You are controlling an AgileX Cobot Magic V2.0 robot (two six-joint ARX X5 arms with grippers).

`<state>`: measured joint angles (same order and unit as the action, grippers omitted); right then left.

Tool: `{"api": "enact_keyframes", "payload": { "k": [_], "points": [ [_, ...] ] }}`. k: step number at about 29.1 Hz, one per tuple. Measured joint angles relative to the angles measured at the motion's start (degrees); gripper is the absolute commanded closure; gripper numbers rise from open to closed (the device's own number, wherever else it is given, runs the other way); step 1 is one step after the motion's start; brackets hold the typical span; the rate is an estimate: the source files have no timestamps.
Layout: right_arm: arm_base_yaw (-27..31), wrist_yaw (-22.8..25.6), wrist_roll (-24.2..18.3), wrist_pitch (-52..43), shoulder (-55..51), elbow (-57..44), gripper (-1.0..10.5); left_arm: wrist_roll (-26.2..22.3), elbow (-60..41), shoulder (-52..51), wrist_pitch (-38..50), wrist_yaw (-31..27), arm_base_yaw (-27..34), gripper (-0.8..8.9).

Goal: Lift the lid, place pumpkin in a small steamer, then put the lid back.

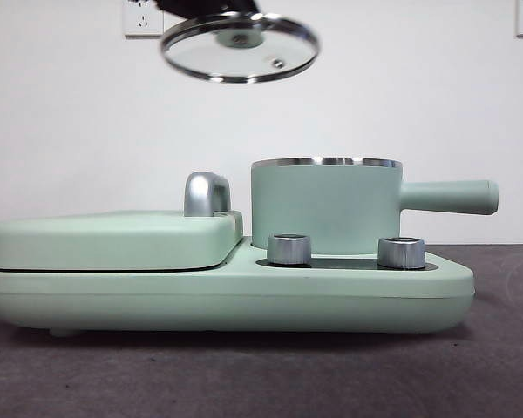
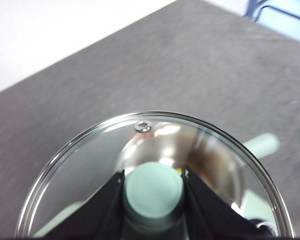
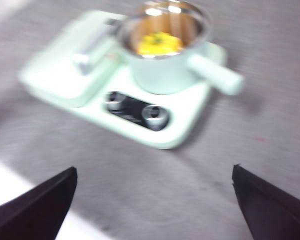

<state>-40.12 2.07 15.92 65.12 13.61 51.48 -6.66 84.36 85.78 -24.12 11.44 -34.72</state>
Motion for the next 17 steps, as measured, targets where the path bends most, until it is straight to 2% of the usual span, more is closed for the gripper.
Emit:
{"api": "enact_keyframes", "payload": {
  "k": [7, 17],
  "points": [
    [0.0, -0.8, 0.0, -1.5, -3.3, -0.1, 4.7, 0.0, 0.0, 1.9, 4.9, 0.9, -4.0, 7.95],
    [0.0, -1.0, 0.0, -2.8, -3.3, -0.1, 4.7, -0.1, 0.0, 9.7, 9.5, 0.9, -6.1, 7.95]
  ]
}}
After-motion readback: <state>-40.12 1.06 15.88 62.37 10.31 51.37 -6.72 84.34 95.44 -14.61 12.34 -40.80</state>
